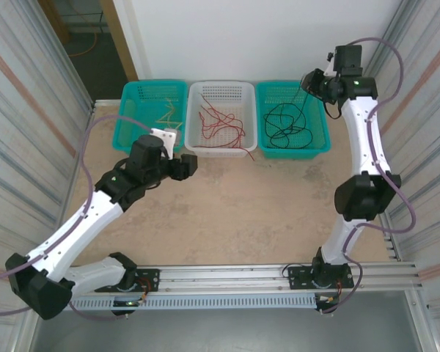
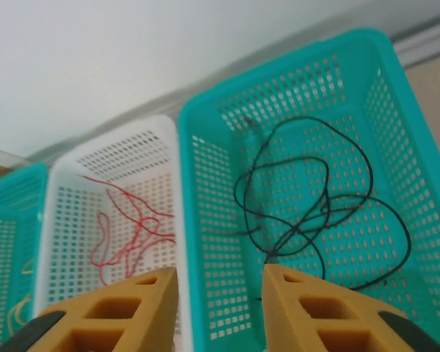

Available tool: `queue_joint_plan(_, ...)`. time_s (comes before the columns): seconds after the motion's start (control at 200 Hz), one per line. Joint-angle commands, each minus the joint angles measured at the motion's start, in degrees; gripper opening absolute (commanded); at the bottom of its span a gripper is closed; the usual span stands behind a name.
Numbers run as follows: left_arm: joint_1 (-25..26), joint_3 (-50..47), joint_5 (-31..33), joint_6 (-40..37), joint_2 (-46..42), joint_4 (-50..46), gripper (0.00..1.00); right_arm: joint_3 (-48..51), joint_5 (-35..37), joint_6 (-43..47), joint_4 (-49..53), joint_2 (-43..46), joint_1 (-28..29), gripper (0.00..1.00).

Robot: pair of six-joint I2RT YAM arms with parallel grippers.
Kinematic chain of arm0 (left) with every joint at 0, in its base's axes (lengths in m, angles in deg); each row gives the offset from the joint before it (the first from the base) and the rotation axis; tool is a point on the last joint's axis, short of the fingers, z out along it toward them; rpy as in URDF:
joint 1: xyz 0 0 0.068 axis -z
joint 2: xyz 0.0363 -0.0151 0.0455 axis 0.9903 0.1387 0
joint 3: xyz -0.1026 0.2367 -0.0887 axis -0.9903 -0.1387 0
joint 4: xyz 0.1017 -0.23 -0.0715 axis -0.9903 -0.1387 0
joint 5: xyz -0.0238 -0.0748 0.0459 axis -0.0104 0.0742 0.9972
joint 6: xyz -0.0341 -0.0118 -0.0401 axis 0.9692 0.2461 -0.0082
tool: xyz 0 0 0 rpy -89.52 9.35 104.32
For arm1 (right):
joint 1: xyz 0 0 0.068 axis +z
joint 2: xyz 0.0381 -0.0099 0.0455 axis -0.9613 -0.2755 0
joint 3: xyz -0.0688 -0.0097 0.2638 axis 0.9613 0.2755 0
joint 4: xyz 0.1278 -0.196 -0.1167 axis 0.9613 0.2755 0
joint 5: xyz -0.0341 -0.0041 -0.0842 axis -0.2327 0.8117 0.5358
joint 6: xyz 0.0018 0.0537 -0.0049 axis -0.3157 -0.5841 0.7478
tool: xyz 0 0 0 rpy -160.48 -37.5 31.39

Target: Untangle the cables

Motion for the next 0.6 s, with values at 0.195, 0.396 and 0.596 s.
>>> queue_joint_plan(0.195, -1.90, -2.97, 7.14, 0.98, -7.50, 1.66, 0.84, 6.54, 0.68, -0.50, -2.34, 5.55, 0.04, 0.57)
queue_joint_plan(0.396, -1.90, -6.45, 22.12, -4.23, -11.07, 5.21, 0.87, 25.74, 2.97, 1.79, -10.99, 20.87, 0.10, 0.71)
queue_joint_plan(0.596, -2.61, -21.96, 40.57, -17.10, -8.68, 26.46, 0.99, 57.31, 13.85, 0.68, -29.82, 44.21, 1.52, 0.83)
